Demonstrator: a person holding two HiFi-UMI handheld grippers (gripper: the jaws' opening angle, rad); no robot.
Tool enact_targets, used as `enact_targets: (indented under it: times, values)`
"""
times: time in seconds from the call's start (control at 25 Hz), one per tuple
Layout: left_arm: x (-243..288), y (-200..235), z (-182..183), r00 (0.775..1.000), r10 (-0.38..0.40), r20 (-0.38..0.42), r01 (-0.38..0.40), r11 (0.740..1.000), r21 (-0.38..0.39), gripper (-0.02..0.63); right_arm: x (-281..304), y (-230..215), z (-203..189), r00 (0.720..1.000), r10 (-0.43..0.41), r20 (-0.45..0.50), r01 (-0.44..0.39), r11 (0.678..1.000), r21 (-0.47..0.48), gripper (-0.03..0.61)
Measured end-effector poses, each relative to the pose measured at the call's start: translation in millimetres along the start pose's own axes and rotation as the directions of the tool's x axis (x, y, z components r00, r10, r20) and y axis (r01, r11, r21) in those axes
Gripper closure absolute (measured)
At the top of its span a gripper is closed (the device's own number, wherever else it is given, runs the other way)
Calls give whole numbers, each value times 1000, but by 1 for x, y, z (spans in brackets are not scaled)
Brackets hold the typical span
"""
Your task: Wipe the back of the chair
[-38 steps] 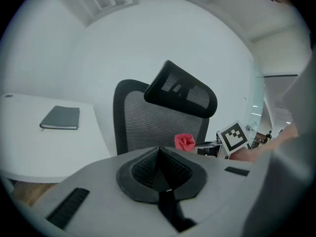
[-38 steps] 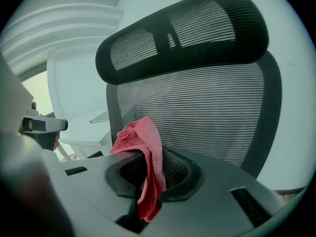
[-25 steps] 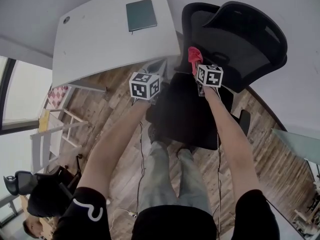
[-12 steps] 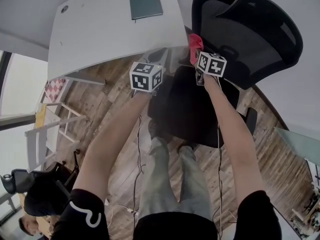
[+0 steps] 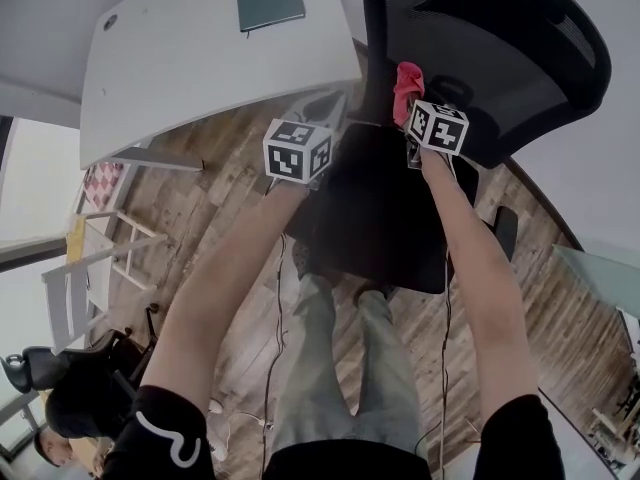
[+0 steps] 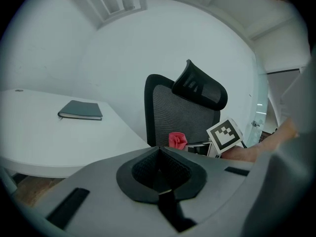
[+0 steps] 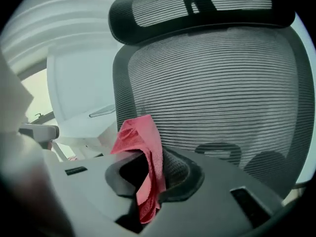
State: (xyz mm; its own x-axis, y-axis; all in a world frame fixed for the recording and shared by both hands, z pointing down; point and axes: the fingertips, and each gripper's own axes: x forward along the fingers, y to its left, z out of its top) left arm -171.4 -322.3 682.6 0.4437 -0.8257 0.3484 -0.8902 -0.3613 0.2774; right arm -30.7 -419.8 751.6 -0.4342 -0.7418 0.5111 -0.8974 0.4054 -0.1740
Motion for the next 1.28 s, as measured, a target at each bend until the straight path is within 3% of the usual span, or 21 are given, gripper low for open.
enact_targets:
  times: [0.8, 1.28]
  values:
    - [75, -102, -15, 995, -98, -23, 98, 995, -7, 588, -84, -149, -4, 986, -158, 54, 158, 987, 13, 508]
    - [91, -132, -16, 991, -127, -40, 128, 992, 14, 588, -133, -230, -23, 956, -289, 46, 286, 956, 70, 508]
